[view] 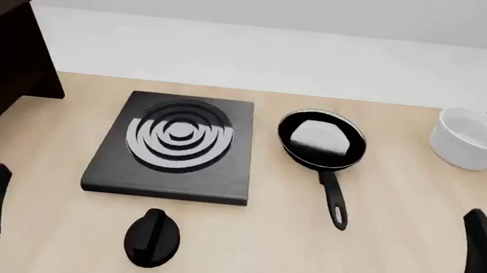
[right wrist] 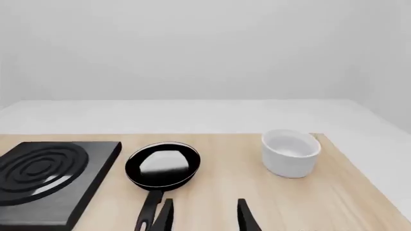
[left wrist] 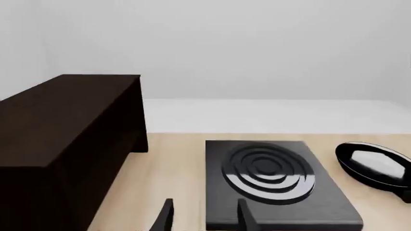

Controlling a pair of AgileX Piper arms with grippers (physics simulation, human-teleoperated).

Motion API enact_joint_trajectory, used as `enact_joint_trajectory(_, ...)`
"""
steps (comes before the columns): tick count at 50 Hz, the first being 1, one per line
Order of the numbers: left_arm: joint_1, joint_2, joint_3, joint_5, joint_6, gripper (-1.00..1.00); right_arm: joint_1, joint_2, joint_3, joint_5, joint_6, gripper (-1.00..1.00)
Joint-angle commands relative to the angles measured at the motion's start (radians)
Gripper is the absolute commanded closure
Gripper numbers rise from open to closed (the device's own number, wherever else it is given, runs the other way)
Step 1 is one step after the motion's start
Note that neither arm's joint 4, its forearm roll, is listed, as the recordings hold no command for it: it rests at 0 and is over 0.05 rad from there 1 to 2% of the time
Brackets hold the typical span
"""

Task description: Put the frying pan on the cabinet shelf.

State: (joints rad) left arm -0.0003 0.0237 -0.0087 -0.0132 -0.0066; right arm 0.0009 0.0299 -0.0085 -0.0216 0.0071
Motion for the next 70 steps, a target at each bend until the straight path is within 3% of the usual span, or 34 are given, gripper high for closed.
enact_joint_trajectory(1, 0.015, 0.056, -0.043, 0.043, -0.101, -1.0, 0.028, -0.028, -0.054, 0.077, -0.037, -1.0)
enact_joint_trajectory(3, -0.007, 0.052, -0.057, 0.067, -0.052, -1.0, 0.03, -0.027, -0.061, 0.101, -0.006, -1.0)
enact_joint_trajectory(6, 0.001, 0.057, -0.078, 0.091, -0.087, -1.0, 0.031, -0.025, -0.08, 0.118, -0.008, -1.0)
enact_joint_trajectory(8, 0.006, 0.102, -0.102, 0.093, -0.146, -1.0, 0.041, -0.024, -0.1, 0.129, -0.005, -1.0)
enact_joint_trajectory(10, -0.004, 0.072, -0.135, 0.142, -0.125, -1.0, 0.034, -0.02, -0.13, 0.146, 0.013, -1.0)
enact_joint_trajectory(12, -0.002, 0.096, -0.189, 0.181, -0.168, -1.0, 0.049, -0.025, -0.186, 0.194, -0.002, -1.0)
enact_joint_trajectory(17, -0.019, 0.098, -0.283, 0.263, -0.156, -1.0, 0.06, 0.004, -0.305, 0.27, -0.009, -1.0)
enact_joint_trajectory(21, -0.055, 0.145, -0.387, 0.322, -0.17, -1.0, 0.06, 0.076, -0.398, 0.311, -0.012, -1.0)
enact_joint_trajectory(27, -0.084, 0.228, -0.476, 0.379, -0.129, -1.0, 0.087, 0.188, -0.5, 0.355, -0.019, -1.0)
enact_joint_trajectory(28, -0.109, 0.239, -0.495, 0.394, -0.153, -1.0, 0.085, 0.233, -0.52, 0.362, -0.026, -1.0)
enact_joint_trajectory(30, -0.163, 0.237, -0.524, 0.418, -0.127, -1.0, 0.109, 0.266, -0.542, 0.366, -0.029, -1.0)
enact_joint_trajectory(32, -0.149, 0.281, -0.529, 0.411, -0.165, -1.0, 0.12, 0.361, -0.56, 0.373, -0.024, -1.0)
enact_joint_trajectory(33, -0.146, 0.287, -0.534, 0.406, -0.157, -1.0, 0.132, 0.391, -0.57, 0.376, -0.004, -1.0)
enact_joint_trajectory(36, -0.153, 0.311, -0.54, 0.397, -0.158, -1.0, 0.152, 0.445, -0.59, 0.378, -0.022, -1.0)
enact_joint_trajectory(37, -0.171, 0.323, -0.545, 0.398, -0.15, -1.0, 0.151, 0.484, -0.596, 0.375, -0.06, -1.0)
enact_joint_trajectory(47, -0.202, 0.393, -0.561, 0.354, -0.154, -1.0, 0.189, 0.628, -0.637, 0.365, -0.161, -1.0)
enact_joint_trajectory(50, -0.233, 0.405, -0.539, 0.348, -0.123, -1.0, 0.2, 0.674, -0.648, 0.369, -0.122, -1.0)
enact_joint_trajectory(52, -0.233, 0.408, -0.525, 0.338, -0.148, -1.0, 0.179, 0.75, -0.649, 0.373, -0.155, -1.0)
enact_joint_trajectory(53, -0.231, 0.416, -0.52, 0.331, -0.138, -1.0, 0.204, 0.752, -0.649, 0.365, -0.123, -1.0)
enact_joint_trajectory(55, -0.24, 0.419, -0.517, 0.332, -0.134, -1.0, 0.187, 0.81, -0.645, 0.358, -0.143, -1.0)
enact_joint_trajectory(56, -0.246, 0.417, -0.519, 0.339, -0.138, -1.0, 0.189, 0.836, -0.651, 0.361, -0.106, -1.0)
enact_joint_trajectory(58, -0.245, 0.41, -0.522, 0.346, -0.146, -1.0, 0.2, 0.878, -0.641, 0.34, -0.139, -1.0)
enact_joint_trajectory(59, -0.241, 0.409, -0.521, 0.347, -0.151, -1.0, 0.188, 0.91, -0.65, 0.327, -0.102, -1.0)
enact_joint_trajectory(62, -0.243, 0.404, -0.517, 0.352, -0.152, -1.0, 0.201, 0.959, -0.656, 0.318, -0.115, -1.0)
enact_joint_trajectory(63, -0.244, 0.405, -0.517, 0.352, -0.152, -1.0, 0.201, 0.973, -0.657, 0.313, -0.093, -1.0)
enact_joint_trajectory(70, -0.246, 0.406, -0.539, 0.364, -0.155, -1.0, 0.218, 1.071, -0.65, 0.301, -0.115, -1.0)
